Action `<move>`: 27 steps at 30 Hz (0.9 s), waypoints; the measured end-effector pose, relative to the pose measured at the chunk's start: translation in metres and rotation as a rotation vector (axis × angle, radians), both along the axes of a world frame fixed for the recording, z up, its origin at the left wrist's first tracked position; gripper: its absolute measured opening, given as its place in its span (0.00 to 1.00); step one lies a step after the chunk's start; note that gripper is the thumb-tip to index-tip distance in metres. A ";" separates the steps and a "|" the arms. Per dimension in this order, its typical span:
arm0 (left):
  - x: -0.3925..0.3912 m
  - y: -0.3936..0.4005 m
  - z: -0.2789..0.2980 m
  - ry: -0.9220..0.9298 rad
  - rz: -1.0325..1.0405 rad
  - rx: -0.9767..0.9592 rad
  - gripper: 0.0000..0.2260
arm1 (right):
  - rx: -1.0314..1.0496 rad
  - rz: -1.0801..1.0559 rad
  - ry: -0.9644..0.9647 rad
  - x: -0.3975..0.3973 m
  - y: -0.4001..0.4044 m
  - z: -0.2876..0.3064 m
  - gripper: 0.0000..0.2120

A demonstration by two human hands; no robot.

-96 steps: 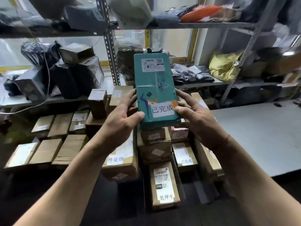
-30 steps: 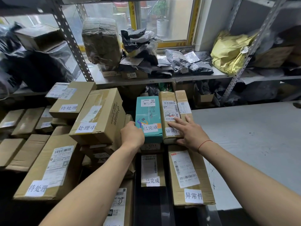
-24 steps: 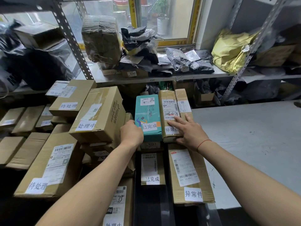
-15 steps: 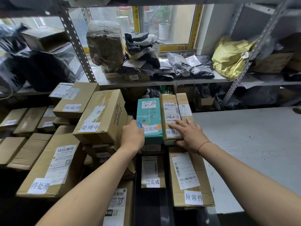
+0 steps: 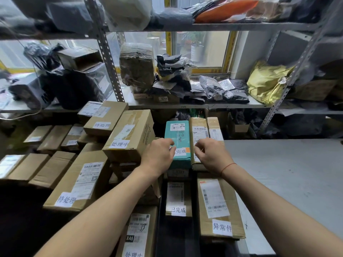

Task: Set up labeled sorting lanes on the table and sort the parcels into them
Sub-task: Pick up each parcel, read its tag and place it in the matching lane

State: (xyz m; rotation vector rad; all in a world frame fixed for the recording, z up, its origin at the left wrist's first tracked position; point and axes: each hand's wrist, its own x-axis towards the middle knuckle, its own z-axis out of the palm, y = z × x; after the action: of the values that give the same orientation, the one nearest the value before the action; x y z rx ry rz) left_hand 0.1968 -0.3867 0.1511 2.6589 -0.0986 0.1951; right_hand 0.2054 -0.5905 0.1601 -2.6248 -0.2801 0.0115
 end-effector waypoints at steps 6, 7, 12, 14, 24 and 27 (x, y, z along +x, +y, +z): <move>-0.040 0.013 0.024 -0.054 -0.019 0.044 0.13 | 0.130 0.061 -0.043 -0.025 0.023 0.023 0.04; -0.048 0.017 0.028 -0.066 -0.024 0.040 0.13 | 0.141 0.071 -0.046 -0.030 0.028 0.024 0.05; -0.085 0.050 0.050 -0.143 -0.036 0.041 0.11 | 0.161 0.111 -0.062 -0.059 0.059 0.034 0.06; -0.097 0.070 0.055 -0.177 -0.049 0.021 0.11 | 0.167 0.110 -0.088 -0.071 0.077 0.036 0.05; -0.131 0.251 0.036 -0.148 -0.033 -0.011 0.11 | 0.069 0.056 -0.181 -0.118 0.231 0.036 0.05; -0.132 0.306 0.028 -0.116 -0.015 0.023 0.13 | 0.053 0.066 -0.192 -0.128 0.285 0.041 0.06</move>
State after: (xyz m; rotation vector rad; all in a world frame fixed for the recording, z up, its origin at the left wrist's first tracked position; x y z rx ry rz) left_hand 0.0650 -0.0807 0.1795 2.6682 -0.1596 0.3447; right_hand 0.0778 -0.3051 0.2009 -2.5659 -0.4274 -0.2232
